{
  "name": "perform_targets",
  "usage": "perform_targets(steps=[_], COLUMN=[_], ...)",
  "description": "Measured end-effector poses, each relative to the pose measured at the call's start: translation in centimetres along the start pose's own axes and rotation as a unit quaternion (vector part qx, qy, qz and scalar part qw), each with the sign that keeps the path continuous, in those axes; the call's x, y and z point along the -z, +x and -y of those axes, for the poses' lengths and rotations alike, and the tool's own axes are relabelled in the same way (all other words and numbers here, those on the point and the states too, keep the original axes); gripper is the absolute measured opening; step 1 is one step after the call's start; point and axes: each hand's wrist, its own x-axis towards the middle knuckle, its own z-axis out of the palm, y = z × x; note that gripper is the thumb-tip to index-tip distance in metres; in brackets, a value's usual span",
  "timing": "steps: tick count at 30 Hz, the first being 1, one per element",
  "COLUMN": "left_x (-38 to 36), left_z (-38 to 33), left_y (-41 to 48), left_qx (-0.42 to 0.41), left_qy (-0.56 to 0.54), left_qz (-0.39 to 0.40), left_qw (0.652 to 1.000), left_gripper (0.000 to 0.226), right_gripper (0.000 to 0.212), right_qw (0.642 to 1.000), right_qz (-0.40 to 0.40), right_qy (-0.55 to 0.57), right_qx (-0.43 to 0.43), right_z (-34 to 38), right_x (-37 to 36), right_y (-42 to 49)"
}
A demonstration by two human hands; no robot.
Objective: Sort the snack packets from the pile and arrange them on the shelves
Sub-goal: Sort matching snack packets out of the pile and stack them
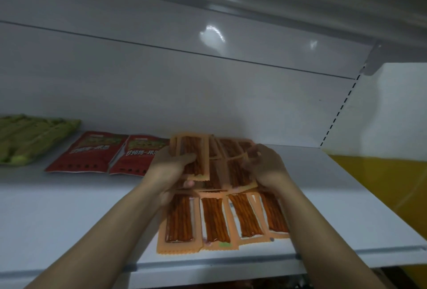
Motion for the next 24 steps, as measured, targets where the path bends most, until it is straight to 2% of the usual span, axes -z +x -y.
perform_targets(steps=[2, 4, 6, 7, 9, 12, 15, 18, 20, 24], left_x=[0.4, 0.6, 0.9, 1.0, 1.3, 1.2, 1.2, 2.2, 3.2, 4.5], left_z=[0.3, 0.6, 0.9, 0.9, 1.0, 1.1, 0.6, -0.1, -0.2, -0.1], left_y=[0.0, -0.1, -0.1, -0.1, -0.1, 0.0, -0.4, -0.4, 0.0, 0.3], left_qx=[-0.007, -0.004, 0.001, 0.002, -0.006, -0.031, -0.036, -0.018, -0.022, -0.042], left_qy=[0.001, -0.006, -0.019, -0.03, -0.043, -0.03, -0.03, -0.045, -0.027, -0.014], left_qz=[-0.006, -0.016, -0.022, -0.021, -0.01, 0.009, 0.039, 0.027, -0.007, -0.04], left_qw=[1.0, 1.0, 1.0, 0.999, 0.999, 0.999, 0.998, 0.998, 0.999, 0.998], left_gripper=[0.009, 0.008, 0.004, 0.003, 0.005, 0.009, 0.014, 0.015, 0.018, 0.017], right_gripper=[0.019, 0.032, 0.036, 0.035, 0.032, 0.04, 0.05, 0.046, 0.043, 0.043], right_qw=[0.998, 0.985, 0.974, 0.977, 0.994, 0.991, 0.98, 0.961, 0.978, 0.998], right_qz=[-0.012, -0.011, -0.026, -0.042, -0.058, 0.052, 0.065, 0.047, 0.038, 0.054], right_qy=[-0.068, -0.173, -0.227, -0.211, -0.082, 0.095, 0.179, 0.272, 0.205, -0.025], right_qx=[-0.012, -0.014, -0.005, 0.009, 0.051, 0.075, 0.051, -0.003, -0.002, 0.028], right_z=[0.1, 0.2, 0.6, 1.3, 3.1, 6.4, 7.7, 7.0, 6.4, 6.0], right_x=[-0.6, -1.1, -1.3, -1.2, -1.1, -2.0, -3.2, -3.3, -3.5, -4.6], right_y=[0.1, 0.0, -0.4, -1.0, -1.8, -2.4, -2.0, -0.9, -0.6, -1.0])
